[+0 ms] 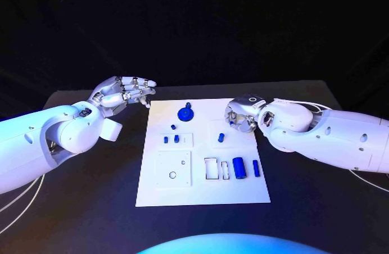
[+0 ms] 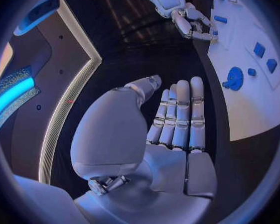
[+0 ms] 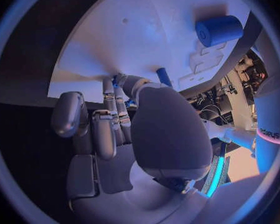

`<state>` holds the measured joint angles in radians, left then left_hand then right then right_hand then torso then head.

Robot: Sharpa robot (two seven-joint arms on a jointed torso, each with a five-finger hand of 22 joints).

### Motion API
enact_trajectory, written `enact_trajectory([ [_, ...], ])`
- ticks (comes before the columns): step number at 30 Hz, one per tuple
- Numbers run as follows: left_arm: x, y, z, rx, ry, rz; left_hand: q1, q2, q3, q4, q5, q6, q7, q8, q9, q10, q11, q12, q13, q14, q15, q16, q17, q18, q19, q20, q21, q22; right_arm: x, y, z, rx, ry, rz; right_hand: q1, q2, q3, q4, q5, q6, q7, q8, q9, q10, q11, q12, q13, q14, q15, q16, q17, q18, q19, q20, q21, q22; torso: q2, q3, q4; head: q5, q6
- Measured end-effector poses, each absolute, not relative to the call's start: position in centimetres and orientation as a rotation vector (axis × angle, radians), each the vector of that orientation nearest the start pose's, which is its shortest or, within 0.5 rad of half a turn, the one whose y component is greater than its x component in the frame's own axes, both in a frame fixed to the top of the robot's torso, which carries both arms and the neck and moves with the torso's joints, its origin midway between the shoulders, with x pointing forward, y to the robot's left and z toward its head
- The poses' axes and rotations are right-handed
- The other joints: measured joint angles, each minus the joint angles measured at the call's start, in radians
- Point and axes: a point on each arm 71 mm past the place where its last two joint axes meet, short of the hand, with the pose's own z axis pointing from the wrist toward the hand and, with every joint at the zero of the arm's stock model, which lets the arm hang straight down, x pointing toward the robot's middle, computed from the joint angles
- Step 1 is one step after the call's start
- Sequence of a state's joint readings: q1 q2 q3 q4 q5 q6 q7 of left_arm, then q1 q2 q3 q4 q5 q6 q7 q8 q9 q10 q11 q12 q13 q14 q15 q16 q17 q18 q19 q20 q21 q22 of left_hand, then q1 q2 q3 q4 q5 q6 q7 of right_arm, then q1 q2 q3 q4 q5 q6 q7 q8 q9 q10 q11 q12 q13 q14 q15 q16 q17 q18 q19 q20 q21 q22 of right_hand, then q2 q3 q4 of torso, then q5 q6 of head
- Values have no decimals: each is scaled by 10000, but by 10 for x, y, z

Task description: Assemble the parts on the task board

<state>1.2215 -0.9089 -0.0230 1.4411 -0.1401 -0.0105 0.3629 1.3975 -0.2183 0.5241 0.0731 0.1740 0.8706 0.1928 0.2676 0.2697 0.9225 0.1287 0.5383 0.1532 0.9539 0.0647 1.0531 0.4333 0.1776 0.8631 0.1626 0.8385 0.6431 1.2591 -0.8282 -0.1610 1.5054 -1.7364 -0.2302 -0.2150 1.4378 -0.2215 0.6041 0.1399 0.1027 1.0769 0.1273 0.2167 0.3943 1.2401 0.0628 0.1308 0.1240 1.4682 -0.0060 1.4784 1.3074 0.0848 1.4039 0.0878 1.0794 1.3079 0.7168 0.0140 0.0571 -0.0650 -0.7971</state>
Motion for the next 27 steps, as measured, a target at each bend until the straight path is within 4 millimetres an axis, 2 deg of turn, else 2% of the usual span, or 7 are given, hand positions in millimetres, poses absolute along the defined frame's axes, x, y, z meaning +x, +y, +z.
enact_trajectory([
  [1, 500, 250, -165, -9148, 15491, -16461, 0, 0, 0, 0, 0, 0, 0, 0, 0, 0, 0, 0, 0, 0, 0, 0, 0, 0, 0, 0, 0, 0, 483, -200, -204, -4468, 16989, 3681, -8, 9, 144, -145, 113, 0, 0, 0, 40, 53, 14, -37, -6, -12, -12, 0, 0, -1, 0, 0, 32, 0, -1, -2, 1, 0, -11],
  [2, 500, 250, -165, -9148, 15487, -16460, 0, 0, 0, 0, 0, 0, 0, 0, 0, 0, 0, 0, 0, 0, 0, 0, 0, 1, 0, 0, -37, 0, 483, -200, -204, -4470, 16990, 3687, -8, 9, 312, -315, 461, 0, 0, 42, 75, 103, 63, -95, -12, -34, -34, 0, 0, 0, 4, -48, 67, 0, -1, -6, 4, -1, -18],
  [6, 500, 250, -165, -9147, 15464, -16459, 39, 39, 0, 0, 0, 0, 0, 0, 0, 0, 0, 0, -1, 0, 0, 0, 0, 0, 37, -36, -38, -12, 483, -199, -205, -4472, 16997, 3678, -22, 20, 362, -339, 972, 70, 1, 60, 156, 169, 123, -180, -29, -34, -34, 0, -1, 0, -1, -74, 158, -1, -9, -11, 5, -17, -35],
  [14, 500, 251, -164, -9147, 15349, -16418, 40, 39, -28, -28, 0, -1, 0, 0, -1, 23, -24, 40, 12, 0, 0, 0, 1, 0, 53, -53, -38, -12, 479, -202, -205, -4412, 16882, 3680, -197, 189, 364, -340, 959, 96, -28, 111, 217, 214, 142, -327, -95, 2, -70, 0, -1, 0, -1, -74, 300, -2, -11, -2, -1, -17, -38],
  [16, 500, 252, -164, -9149, 15314, -16400, 40, 39, -28, -28, 0, 0, 0, 0, -1, 35, -35, 40, 11, 0, 0, 0, -2, -1, 72, -71, -38, -12, 478, -202, -205, -4378, 16835, 3706, -266, 199, 671, -646, 851, 95, -28, 95, 254, 237, 165, -385, -96, 2, -70, 0, -1, 0, 1, -76, 347, -2, -11, 0, -2, -12, -35],
  [22, 501, 252, -164, -9154, 15208, -16346, 81, 80, -27, -28, 0, -1, 0, -1, -2, 35, -35, 40, 11, 0, 0, 0, -7, 0, 72, -71, -38, -11, 474, -204, -202, -4249, 16611, 3814, -317, 202, 711, -686, 844, 165, -27, 144, 251, 249, 177, -353, -54, 2, -69, 0, -1, -1, 35, -110, 415, -3, -12, 0, -4, -10, -4],
  [27, 501, 253, -164, -9159, 15145, -16317, 81, 80, -27, -28, 0, -1, 0, -1, -2, 35, -35, 40, 10, 0, 0, 0, -7, 1, 72, -71, -38, -11, 473, -204, -194, -4122, 16266, 3972, -332, 188, 916, -891, 786, 167, -28, 152, 282, 249, 177, -353, -48, -34, -104, 0, -1, 0, 35, -110, 455, -4, -13, -1, -4, -20, 14],
])
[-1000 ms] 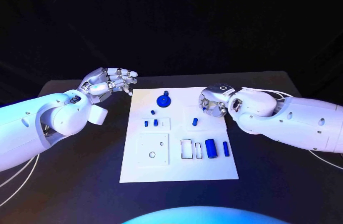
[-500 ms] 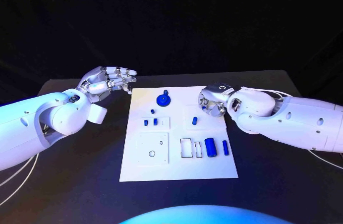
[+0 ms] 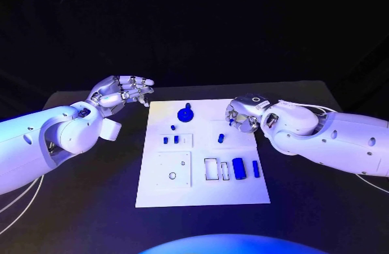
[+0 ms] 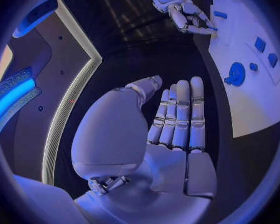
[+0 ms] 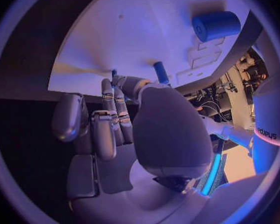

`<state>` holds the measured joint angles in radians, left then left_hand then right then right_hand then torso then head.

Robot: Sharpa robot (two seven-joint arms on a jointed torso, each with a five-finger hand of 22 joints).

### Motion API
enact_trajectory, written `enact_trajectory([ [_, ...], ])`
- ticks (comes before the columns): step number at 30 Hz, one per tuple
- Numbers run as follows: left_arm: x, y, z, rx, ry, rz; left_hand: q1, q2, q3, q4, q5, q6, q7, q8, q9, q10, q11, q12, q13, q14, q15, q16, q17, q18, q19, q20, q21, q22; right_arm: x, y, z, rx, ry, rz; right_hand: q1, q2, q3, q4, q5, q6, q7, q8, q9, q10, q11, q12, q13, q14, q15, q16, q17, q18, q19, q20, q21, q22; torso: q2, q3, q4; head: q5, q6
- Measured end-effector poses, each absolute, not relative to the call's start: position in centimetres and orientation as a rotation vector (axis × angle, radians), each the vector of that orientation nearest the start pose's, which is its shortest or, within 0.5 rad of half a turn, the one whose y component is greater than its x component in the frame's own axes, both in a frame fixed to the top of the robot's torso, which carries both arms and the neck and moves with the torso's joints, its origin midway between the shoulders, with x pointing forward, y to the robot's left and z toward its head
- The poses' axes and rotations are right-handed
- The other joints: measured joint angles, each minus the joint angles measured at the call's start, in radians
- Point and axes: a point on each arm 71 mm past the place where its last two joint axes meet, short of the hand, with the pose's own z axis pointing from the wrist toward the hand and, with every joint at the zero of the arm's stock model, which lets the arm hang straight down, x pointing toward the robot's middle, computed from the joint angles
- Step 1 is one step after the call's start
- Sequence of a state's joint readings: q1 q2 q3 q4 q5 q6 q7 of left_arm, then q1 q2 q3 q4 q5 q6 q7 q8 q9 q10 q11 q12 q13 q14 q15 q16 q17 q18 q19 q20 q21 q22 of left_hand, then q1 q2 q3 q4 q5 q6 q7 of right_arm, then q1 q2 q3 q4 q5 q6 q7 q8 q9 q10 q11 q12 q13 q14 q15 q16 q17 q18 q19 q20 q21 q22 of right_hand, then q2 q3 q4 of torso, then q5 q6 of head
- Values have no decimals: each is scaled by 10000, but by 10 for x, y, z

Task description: Assemble the parts on the task board

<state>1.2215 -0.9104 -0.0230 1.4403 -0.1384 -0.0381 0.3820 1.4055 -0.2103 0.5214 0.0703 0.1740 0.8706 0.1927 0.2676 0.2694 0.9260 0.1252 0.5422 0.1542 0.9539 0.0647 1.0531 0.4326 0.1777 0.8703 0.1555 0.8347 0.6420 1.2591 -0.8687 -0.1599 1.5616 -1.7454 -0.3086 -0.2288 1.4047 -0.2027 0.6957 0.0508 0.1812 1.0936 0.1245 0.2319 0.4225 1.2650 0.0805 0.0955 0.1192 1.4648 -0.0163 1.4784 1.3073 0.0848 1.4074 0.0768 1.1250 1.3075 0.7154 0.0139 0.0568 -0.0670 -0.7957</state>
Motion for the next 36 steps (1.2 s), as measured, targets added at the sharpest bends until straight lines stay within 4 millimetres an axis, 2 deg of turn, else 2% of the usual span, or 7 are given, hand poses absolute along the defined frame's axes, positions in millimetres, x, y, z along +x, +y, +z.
enact_trajectory([
  [8, 501, 253, -164, -9175, 15083, -16300, 0, 0, 0, 0, 0, 0, 0, 0, 0, 0, 0, 0, 9, 0, 0, 0, 0, -2, 38, 39, 0, -9, 469, -206, -177, -3841, 15661, 4306, -53, -53, 165, -166, -35, 1, -1, 2, 14, 28, 28, -3, -4, 0, 0, 0, 8, 0, 0, 0, 48, -1, 0, 0, -4, 19, 20],
  [13, 502, 253, -164, -9188, 15062, -16303, 0, 0, 0, 0, 0, 0, 0, 0, -1, 0, 0, 0, 9, 0, 0, 0, 1, -2, 38, 38, 0, -9, 458, -195, -169, -3756, 15411, 4921, -53, -53, 166, -167, -51, 1, -1, 2, 14, 28, 28, -5, -7, 0, 1, 0, 8, 0, 0, 1, 47, -1, 2, 1, -4, 73, 22],
  [24, 502, 248, -164, -9199, 15076, -16419, 0, 0, 1, 0, 0, -1, 0, 0, -1, 0, 0, 0, 7, 0, 0, 0, 1, -2, 37, 38, 0, -8, 425, -137, -173, -4257, 15217, 6916, -91, -96, 249, -251, -75, 0, -2, 1, 9, 28, 28, -30, -27, 0, 1, 0, 6, -1, 0, 1, 45, 2, -3, 0, -11, 354, 3],
  [30, 502, 243, -164, -9197, 15094, -16519, 0, 0, 1, 0, 0, -1, 0, -1, -2, -1, 0, 0, 7, 0, 0, 0, 2, -2, 37, 38, 0, -19, 411, -106, -187, -4634, 15406, 7680, -116, -122, 249, -252, -77, -1, -3, -2, 7, 28, 28, -31, -27, 0, 1, 0, 6, 0, -1, 1, 42, 6, -8, -6, 2, 570, -65],
  [36, 501, 236, -163, -9232, 15085, -16647, 0, 0, 1, 1, 0, -1, 0, -1, -2, -1, 0, 0, 6, 0, 0, 0, -8, -2, 37, 38, 0, -19, 404, -87, -202, -4977, 15683, 8046, -129, -136, 274, -278, -85, -2, -3, -11, 17, 28, 28, -33, -25, 0, 1, 0, 5, 0, -1, 1, 41, 5, -7, -12, 13, 742, -128],
])
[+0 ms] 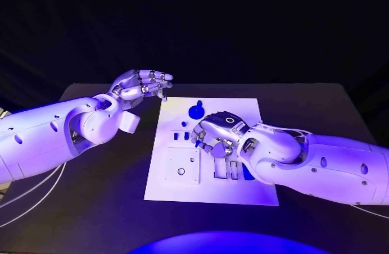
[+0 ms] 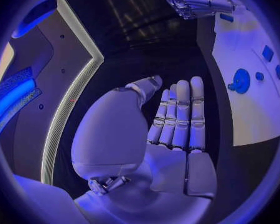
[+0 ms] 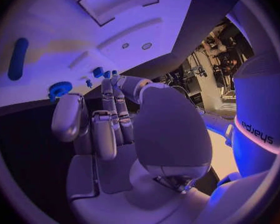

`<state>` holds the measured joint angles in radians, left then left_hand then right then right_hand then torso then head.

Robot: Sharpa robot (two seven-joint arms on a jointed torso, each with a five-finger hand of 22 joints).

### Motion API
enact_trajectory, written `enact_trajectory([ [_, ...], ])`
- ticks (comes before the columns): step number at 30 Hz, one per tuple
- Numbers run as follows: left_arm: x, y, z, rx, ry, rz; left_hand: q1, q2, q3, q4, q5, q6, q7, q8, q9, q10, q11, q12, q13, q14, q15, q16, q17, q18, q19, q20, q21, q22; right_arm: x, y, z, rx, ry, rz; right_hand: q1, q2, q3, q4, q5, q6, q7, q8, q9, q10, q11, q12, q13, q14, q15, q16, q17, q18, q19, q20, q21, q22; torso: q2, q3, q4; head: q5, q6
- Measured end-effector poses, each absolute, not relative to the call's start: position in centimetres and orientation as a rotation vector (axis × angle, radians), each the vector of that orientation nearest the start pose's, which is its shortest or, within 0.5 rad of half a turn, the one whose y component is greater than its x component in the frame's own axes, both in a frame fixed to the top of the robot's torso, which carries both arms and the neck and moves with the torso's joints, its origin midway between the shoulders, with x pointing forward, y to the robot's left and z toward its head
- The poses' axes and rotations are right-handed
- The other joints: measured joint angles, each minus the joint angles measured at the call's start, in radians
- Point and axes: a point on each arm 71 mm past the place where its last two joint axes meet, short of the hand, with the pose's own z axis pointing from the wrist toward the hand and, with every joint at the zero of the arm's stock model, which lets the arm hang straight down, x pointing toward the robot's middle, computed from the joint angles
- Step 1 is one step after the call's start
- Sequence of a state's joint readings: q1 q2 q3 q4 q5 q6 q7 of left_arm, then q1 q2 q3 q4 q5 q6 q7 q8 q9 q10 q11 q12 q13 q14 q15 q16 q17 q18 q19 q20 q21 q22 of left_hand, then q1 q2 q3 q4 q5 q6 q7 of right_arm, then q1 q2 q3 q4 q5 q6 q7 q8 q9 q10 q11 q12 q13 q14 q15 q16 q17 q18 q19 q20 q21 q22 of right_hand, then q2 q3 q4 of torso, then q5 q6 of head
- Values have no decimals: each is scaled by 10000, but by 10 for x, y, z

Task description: Assemble the parts on the task board

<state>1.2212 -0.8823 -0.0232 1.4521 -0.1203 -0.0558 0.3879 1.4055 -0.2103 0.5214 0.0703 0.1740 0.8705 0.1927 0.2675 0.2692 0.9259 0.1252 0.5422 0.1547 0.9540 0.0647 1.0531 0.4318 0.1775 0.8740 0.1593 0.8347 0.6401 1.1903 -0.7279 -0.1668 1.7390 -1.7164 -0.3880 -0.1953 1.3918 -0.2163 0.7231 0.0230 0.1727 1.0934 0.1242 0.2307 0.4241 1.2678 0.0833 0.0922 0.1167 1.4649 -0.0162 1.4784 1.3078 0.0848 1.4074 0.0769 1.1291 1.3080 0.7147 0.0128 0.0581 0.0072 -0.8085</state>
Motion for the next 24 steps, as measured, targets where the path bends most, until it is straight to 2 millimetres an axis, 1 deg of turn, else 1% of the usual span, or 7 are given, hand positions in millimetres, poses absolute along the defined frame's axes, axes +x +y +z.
enact_trajectory([
  [4, 500, 232, -163, -9265, 15072, -16690, 0, 0, 0, 0, 0, 0, 0, 0, 0, 0, 0, 0, -1, 0, 0, 0, 0, 0, 0, 0, 0, -10, 401, -81, -210, -5153, 15865, 8111, 3, 2, -27, -28, -10, -1, 0, -1, 0, 0, 0, -11, 0, 0, 0, 0, 0, 0, 0, 0, 0, 0, 6, -5, -3, 76, -44],
  [10, 500, 229, -163, -9301, 15058, -16720, 0, 0, 0, 0, 0, 0, 0, 0, 0, 0, 0, 0, -1, 0, 0, 0, 0, 0, 0, 0, 0, -10, 398, -75, -217, -5394, 16085, 8159, -10, 20, -28, -27, -11, -17, -15, -11, -1, 0, 0, -25, 0, 0, 0, 0, -1, -1, 0, 0, -1, -1, 22, 0, -10, 171, -96],
  [12, 501, 229, -163, -9315, 15068, -16723, 0, 0, -28, 27, 0, 0, 0, 0, -1, 0, 0, 0, -1, 0, 0, 0, 1, 0, 37, -37, -27, -16, 398, -74, -219, -5454, 16153, 8139, -24, 34, -28, -27, -12, -17, -16, -28, -1, 0, 0, -36, 0, 0, 0, 0, -1, -1, 0, 0, -1, -1, 22, 0, -12, 199, -117],
  [16, 501, 229, -164, -9337, 15099, -16733, 0, 0, -28, 28, 0, 0, 0, 0, -1, 0, 0, 0, -2, 0, 0, -39, -12, 0, 36, -37, -63, -27, 399, -74, -222, -5560, 16298, 8037, -22, 63, -28, -27, -27, -19, -16, -39, -5, 0, 0, -37, 0, 0, 0, 0, -2, 0, 0, 0, -7, -2, 23, 6, -12, 247, -149],
  [20, 501, 228, -164, -9344, 15131, -16755, 0, 0, -27, 28, 0, 0, 0, 0, -1, 0, 0, 0, -2, 0, 0, -39, -12, 0, 36, -37, -63, -27, 399, -75, -225, -5657, 16421, 7953, -21, 86, -1, -55, -31, -19, -16, -49, -4, 0, 0, -53, -2, 0, 0, 0, -2, 0, 0, 1, -57, -3, 23, 12, -5, 281, -168],
  [24, 501, 229, -164, -9354, 15167, -16766, 0, 0, -55, 0, 0, 0, 0, 0, -1, 0, 0, 0, -2, 0, 0, -39, -12, 0, 36, -37, -63, -41, 399, -75, -227, -5740, 16495, 7884, -21, 86, 0, -55, -49, -22, -19, -36, 0, 0, 0, -57, -6, 0, 0, 0, -2, 0, 0, 1, -57, -3, 23, 12, -5, 285, -173],
])
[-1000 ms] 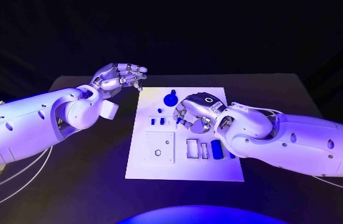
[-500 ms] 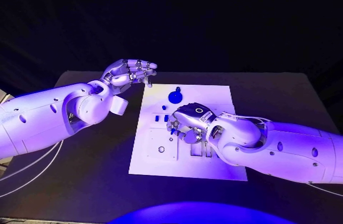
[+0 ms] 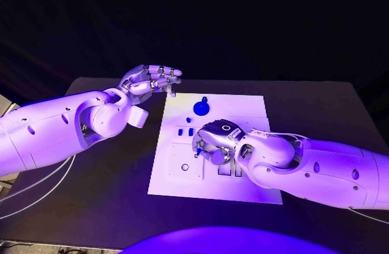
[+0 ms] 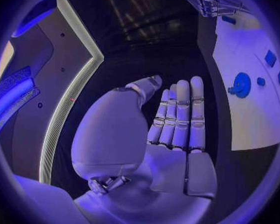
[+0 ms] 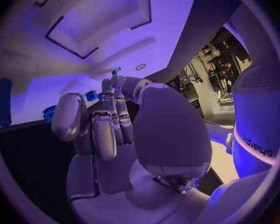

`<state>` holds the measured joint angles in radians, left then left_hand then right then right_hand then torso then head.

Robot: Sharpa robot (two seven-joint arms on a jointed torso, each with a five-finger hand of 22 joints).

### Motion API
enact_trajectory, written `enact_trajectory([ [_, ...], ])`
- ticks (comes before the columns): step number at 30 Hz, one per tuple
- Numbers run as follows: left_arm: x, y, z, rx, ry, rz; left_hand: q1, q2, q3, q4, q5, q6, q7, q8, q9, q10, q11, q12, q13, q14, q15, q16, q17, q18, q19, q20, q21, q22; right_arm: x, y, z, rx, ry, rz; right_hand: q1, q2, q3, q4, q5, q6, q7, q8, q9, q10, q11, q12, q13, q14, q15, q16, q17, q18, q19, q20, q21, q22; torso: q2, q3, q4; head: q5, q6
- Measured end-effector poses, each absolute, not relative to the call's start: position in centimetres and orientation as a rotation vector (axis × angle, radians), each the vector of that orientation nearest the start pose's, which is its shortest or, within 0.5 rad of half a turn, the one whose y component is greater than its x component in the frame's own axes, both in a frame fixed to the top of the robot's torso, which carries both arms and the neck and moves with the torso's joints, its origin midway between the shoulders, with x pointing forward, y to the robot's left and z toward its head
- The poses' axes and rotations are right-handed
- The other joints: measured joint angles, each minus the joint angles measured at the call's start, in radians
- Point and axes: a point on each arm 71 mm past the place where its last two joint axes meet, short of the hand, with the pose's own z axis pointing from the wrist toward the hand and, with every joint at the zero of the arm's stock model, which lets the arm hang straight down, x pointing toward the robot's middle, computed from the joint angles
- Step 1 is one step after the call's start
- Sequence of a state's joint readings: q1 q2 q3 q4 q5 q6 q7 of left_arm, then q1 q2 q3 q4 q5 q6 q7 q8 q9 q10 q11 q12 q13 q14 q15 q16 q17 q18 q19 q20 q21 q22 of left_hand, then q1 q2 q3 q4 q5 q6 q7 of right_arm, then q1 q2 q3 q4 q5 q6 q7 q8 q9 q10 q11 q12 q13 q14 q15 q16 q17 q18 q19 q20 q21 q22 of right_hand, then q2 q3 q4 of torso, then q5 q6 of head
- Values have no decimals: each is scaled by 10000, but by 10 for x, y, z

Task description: Assemble the parts on the task board

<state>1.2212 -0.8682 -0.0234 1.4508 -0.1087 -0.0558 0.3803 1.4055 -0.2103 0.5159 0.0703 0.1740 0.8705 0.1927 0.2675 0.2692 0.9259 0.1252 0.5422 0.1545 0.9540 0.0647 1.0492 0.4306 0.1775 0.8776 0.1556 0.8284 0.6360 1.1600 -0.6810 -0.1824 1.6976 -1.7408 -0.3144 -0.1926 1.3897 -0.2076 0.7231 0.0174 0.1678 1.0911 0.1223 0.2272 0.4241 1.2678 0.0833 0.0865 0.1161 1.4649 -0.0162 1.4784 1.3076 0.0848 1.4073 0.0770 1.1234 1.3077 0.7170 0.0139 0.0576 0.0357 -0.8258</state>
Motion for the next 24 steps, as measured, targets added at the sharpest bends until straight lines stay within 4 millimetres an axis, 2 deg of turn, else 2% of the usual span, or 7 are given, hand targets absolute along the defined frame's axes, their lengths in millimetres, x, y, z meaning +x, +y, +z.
enact_trajectory([
  [24, 502, 231, -165, -9398, 15298, -16770, 0, 0, 1, 0, 0, -37, 37, 0, 0, 0, 0, 0, -2, 0, 0, 0, -8, 0, 0, 0, 0, 1, 395, -69, -230, -5969, 16429, 7754, 0, -3, -2, 1, -33, 21, 23, 35, 4, 3, -2, -32, -1, 0, 0, 0, -2, 0, 0, 0, 0, -3, -3, -10, -5, 4, -46],
])
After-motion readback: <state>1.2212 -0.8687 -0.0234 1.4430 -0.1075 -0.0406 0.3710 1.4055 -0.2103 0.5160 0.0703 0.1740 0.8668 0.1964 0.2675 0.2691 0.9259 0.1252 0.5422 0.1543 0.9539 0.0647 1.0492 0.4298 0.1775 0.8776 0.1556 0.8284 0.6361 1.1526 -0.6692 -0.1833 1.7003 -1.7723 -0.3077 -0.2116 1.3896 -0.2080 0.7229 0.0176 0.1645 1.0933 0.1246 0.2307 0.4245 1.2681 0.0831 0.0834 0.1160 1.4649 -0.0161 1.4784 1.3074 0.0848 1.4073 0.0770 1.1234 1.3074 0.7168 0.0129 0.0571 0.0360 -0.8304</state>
